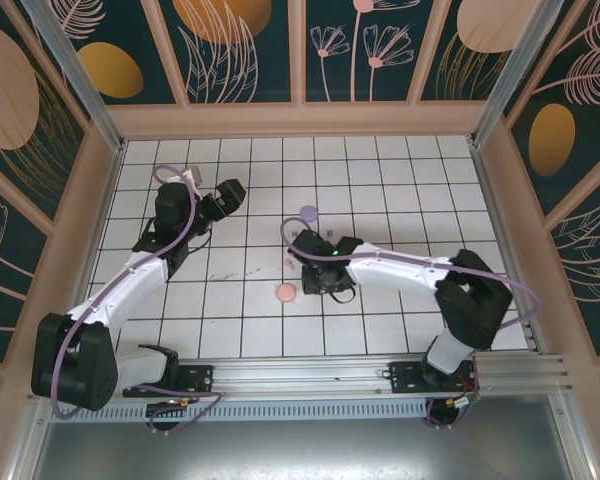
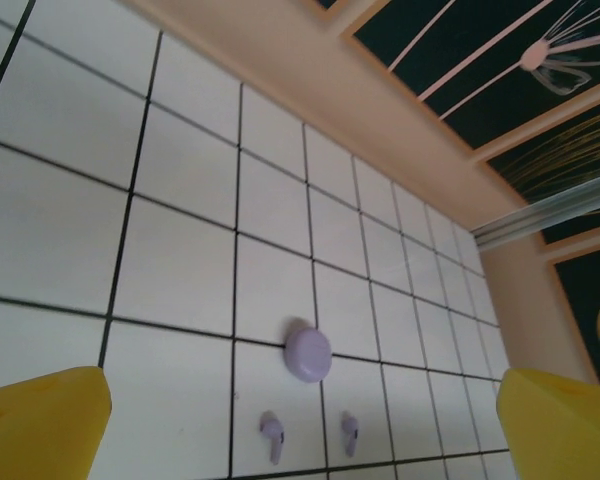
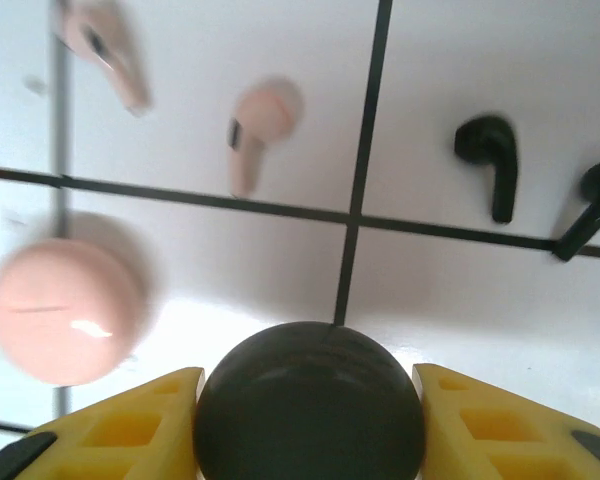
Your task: Insert wireless bluetooth earbuds into charging case
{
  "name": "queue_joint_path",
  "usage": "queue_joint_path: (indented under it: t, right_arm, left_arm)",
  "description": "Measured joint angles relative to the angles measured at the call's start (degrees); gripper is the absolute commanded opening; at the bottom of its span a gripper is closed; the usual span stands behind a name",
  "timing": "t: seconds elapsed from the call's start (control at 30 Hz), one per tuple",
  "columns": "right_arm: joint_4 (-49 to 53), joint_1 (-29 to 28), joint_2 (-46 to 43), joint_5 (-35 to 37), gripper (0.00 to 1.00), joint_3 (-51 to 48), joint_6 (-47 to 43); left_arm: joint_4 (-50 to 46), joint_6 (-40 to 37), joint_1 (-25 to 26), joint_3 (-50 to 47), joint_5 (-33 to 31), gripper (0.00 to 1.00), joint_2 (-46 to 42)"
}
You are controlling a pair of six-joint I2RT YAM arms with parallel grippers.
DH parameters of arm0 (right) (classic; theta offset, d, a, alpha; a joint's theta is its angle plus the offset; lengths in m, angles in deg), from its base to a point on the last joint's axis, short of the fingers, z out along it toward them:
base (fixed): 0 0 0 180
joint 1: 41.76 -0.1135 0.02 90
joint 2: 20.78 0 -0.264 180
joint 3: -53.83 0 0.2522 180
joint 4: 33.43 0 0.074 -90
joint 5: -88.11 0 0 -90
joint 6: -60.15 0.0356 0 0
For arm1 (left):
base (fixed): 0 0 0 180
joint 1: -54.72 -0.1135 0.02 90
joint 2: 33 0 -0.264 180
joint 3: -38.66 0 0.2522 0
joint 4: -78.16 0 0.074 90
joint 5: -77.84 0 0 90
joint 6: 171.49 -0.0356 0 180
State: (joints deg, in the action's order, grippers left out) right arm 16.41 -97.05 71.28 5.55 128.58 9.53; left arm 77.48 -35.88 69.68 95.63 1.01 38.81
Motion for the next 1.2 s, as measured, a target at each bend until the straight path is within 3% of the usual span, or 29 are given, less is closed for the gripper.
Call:
queue_joint_path:
  t: [0.27,0.5,0.7,0.9,1.2]
  right_arm:
    - [-6.1,13.4,-5.2,-5.6,0.33,6.9,1.7]
    - [-14.5,22.2,-3.9,-12.2,0.33,12.3,10.0]
    - [-21.4,23.6,-1.7,-16.7,0.33,12.4,20.9]
    - [-25.0,23.3,-0.2,-17.9,0.33,12.4,29.0]
    - [-25.8,20.9,1.0,-16.3,0.32,12.5,33.7]
  left_arm:
    - [12.7,1.0,4.2,-3.0,2.7,0.99,5.5]
    - [28.5,0.2,9.1,-8.2,6.6,0.98,6.7]
    - [39.4,0.0,11.5,-9.6,9.6,0.87,13.0]
    - [44.2,-1.0,14.1,-7.6,10.9,0.72,20.6]
    - [49.0,-1.4,15.1,-3.2,10.9,0.65,25.4]
